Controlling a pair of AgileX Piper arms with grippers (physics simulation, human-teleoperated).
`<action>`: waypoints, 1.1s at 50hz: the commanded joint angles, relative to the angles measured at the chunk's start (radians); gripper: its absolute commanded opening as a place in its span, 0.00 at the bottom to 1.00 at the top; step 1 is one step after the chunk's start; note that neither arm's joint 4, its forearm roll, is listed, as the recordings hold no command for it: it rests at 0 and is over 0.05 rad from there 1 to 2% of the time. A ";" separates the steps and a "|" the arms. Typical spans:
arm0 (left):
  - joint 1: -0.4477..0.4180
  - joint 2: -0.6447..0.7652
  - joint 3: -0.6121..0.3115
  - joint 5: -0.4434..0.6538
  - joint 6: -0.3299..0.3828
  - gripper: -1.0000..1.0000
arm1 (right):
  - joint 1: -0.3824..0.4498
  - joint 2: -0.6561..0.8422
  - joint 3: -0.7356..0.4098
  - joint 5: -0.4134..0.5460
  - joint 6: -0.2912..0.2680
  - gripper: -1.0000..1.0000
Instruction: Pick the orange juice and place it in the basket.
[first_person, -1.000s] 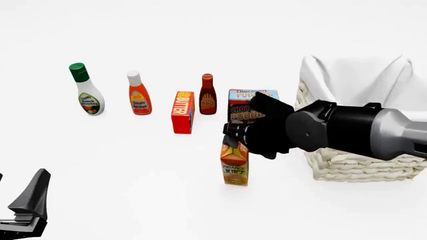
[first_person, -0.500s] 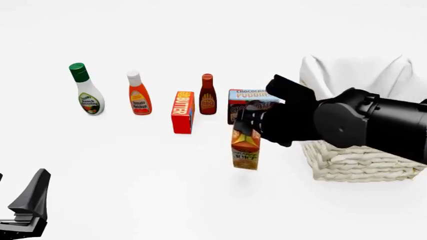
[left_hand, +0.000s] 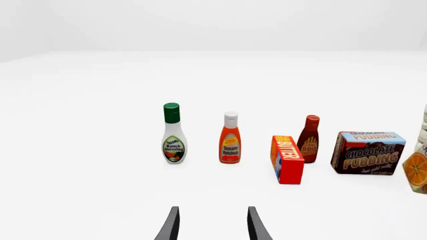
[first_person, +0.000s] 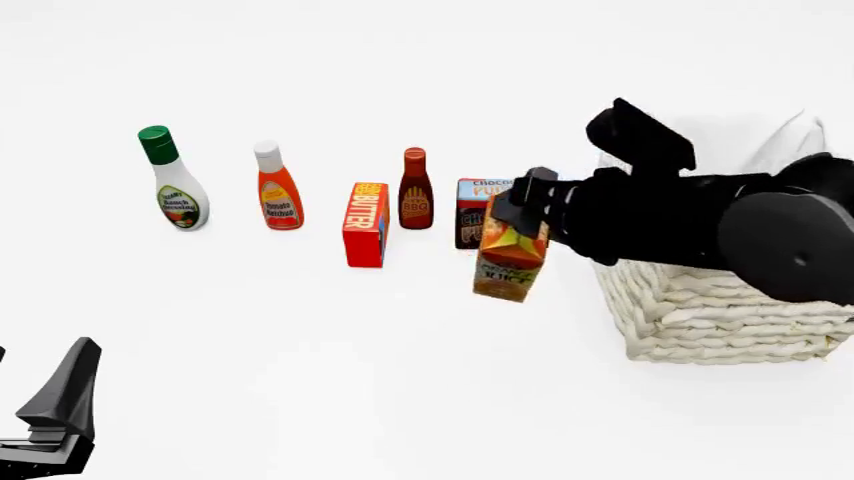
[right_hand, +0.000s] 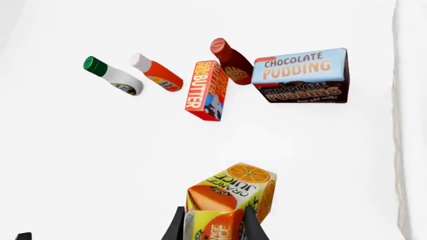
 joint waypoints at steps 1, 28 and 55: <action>0.000 0.000 0.000 0.000 0.000 1.00 | -0.001 -0.074 -0.008 -0.008 0.008 0.00; 0.000 0.000 0.000 0.000 0.000 1.00 | -0.083 -0.234 -0.120 0.097 -0.090 0.00; 0.000 0.000 0.000 0.000 0.000 1.00 | -0.217 -0.279 -0.291 0.199 -0.191 0.00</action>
